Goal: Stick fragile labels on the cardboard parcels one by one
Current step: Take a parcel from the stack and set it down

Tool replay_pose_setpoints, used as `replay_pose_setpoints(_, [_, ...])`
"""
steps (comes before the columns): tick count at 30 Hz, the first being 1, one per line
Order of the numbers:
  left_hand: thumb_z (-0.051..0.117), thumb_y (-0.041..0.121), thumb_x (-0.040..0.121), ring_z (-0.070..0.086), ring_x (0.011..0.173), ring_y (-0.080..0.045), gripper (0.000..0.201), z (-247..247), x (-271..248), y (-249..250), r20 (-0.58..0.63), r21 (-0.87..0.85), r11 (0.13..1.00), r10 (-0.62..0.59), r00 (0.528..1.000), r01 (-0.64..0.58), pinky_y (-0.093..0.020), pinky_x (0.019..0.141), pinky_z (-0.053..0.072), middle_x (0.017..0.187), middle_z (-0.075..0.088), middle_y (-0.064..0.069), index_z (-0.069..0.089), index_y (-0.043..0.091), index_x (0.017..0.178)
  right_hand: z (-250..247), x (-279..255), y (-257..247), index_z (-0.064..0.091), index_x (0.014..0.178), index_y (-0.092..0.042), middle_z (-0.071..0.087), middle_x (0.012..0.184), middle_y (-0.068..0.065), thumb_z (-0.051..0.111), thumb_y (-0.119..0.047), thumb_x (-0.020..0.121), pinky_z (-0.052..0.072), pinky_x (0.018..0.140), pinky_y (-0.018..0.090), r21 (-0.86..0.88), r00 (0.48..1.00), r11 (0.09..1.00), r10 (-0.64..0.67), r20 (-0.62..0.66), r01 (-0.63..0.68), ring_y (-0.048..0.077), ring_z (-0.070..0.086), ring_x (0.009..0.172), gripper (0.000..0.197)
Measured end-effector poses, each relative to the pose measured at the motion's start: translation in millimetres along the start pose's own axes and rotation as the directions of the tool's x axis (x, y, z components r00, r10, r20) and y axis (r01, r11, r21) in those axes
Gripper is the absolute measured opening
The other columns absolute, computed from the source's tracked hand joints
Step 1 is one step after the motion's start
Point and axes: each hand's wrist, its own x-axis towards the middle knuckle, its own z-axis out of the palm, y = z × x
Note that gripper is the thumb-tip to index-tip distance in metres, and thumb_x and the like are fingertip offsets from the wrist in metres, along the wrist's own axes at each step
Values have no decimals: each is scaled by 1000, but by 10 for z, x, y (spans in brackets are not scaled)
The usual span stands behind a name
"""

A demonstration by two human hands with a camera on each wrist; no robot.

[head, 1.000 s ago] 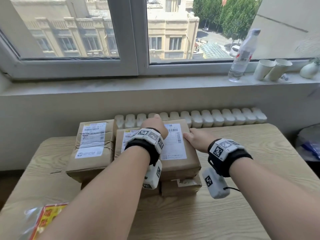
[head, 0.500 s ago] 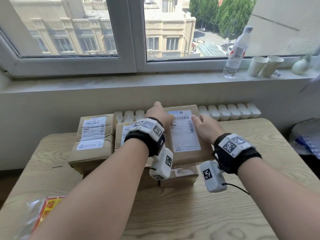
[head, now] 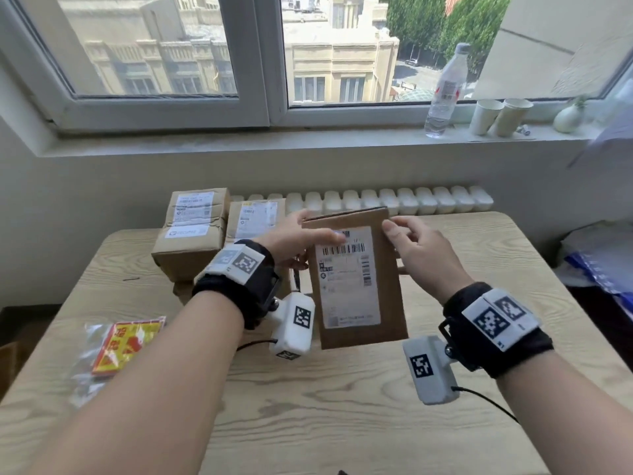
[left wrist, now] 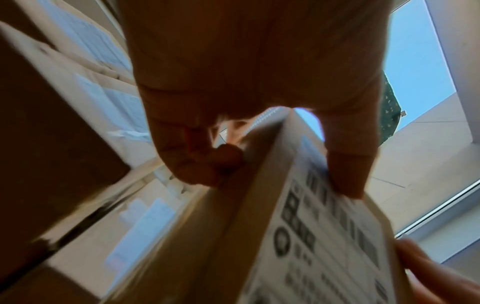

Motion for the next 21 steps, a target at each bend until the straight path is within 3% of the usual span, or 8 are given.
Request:
replay_pose_setpoints(3, [80,21,75,64,92,-12,96,84,-203,-231,20,16,1000,23,1000,-24,-26,67,57,122,57,-4,20,24,150,83,-289,146,57,123,-29,69,108,-1,46,-72,79,57,84,46,74,997,997,8,76,-13,15,68,97,62])
replay_pose_setpoints(5, [84,19,67,63,100,-14,104,137,-293,-396,12,7,999,53,999,-53,-25,72,57,128,55,-3,21,22,150,164,-432,225,56,120,-29,68,110,-2,43,-78,72,55,88,47,122,993,992,27,116,-42,15,66,100,69])
replay_pose_setpoints(7, [84,17,66,61,103,-13,93,188,-360,-540,1,20,999,47,999,-47,-22,74,55,121,58,5,31,22,142,227,-524,303,59,113,-25,68,108,-2,39,-81,70,55,88,50,166,985,979,92,144,-115,19,66,100,73])
replay_pose_setpoints(9, [84,21,64,63,106,-17,77,238,-439,-665,-23,34,999,21,1000,-20,-28,77,57,112,62,7,42,20,128,297,-567,360,59,106,-23,67,109,2,39,-72,81,54,88,52,199,975,962,155,160,-186,22,65,102,59])
replay_pose_setpoints(11, [86,34,52,61,113,-22,95,261,-468,-798,-38,23,1000,-6,999,7,-43,83,58,126,61,-1,43,20,136,386,-590,404,58,102,-19,64,108,3,44,-51,93,52,91,51,202,973,956,188,136,-213,21,63,102,36])
replay_pose_setpoints(14, [86,22,64,49,126,-18,108,288,-487,-918,-95,52,999,3,995,2,-24,69,55,148,40,5,23,26,151,519,-612,458,52,107,-17,59,99,-3,51,-33,95,51,94,46,136,966,961,225,125,-241,21,61,100,20])
replay_pose_setpoints(17, [78,10,74,51,122,-20,96,321,-466,-996,-96,17,1000,-25,995,27,-22,55,53,148,37,8,23,27,151,600,-624,531,50,109,-17,56,94,-6,53,-25,95,52,92,45,118,955,952,269,122,-283,22,61,100,17])
replay_pose_setpoints(21, [68,7,83,56,116,-25,73,326,-439,-1125,-94,-24,997,-77,993,75,-46,76,59,147,41,2,34,24,145,663,-651,620,52,106,-17,59,96,-2,55,-18,89,53,91,48,101,943,942,309,122,-321,22,62,97,17])
